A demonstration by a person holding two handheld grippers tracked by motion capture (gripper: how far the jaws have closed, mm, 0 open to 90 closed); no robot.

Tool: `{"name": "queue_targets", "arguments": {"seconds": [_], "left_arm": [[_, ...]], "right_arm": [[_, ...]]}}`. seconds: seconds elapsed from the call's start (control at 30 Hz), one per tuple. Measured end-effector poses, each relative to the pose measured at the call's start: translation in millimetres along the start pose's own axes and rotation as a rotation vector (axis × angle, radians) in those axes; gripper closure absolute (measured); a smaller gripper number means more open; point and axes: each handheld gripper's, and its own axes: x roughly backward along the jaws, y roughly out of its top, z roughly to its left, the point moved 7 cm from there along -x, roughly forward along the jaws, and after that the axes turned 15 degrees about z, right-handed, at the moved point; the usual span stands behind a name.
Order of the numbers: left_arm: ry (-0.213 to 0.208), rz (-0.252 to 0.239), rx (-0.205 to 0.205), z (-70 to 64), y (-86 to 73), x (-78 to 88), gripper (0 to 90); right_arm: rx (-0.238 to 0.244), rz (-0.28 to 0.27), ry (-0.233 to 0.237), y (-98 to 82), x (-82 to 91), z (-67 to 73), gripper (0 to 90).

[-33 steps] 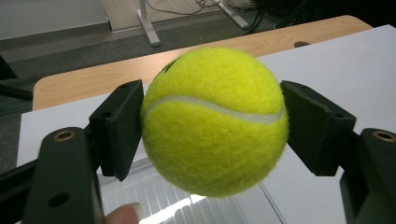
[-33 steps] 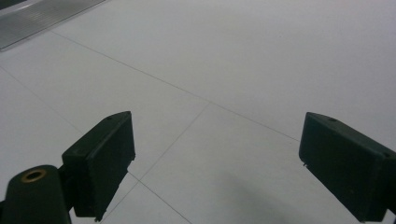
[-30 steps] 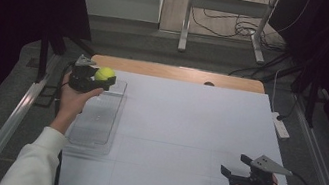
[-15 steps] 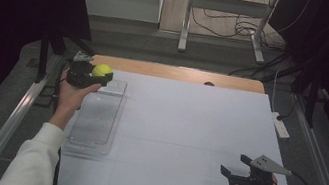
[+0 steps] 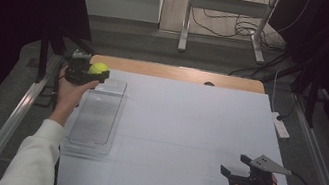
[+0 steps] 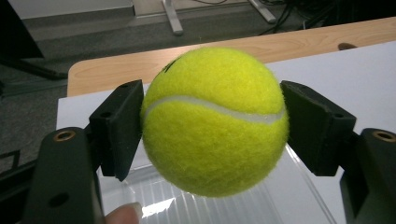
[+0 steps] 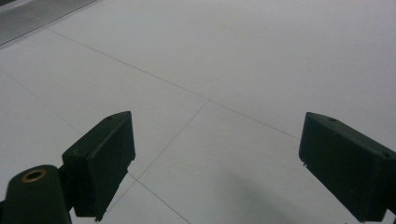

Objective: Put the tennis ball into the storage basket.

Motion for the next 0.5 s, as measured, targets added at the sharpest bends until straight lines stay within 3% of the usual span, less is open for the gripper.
{"name": "queue_targets", "arguments": {"seconds": [0.5], "left_arm": [[0.041,0.028,0.025,18.6,0.4,-6.8,26.3]], "right_arm": [[-0.004,0.003,-0.003,-0.6,-1.2,-0.5,10.8]]}}
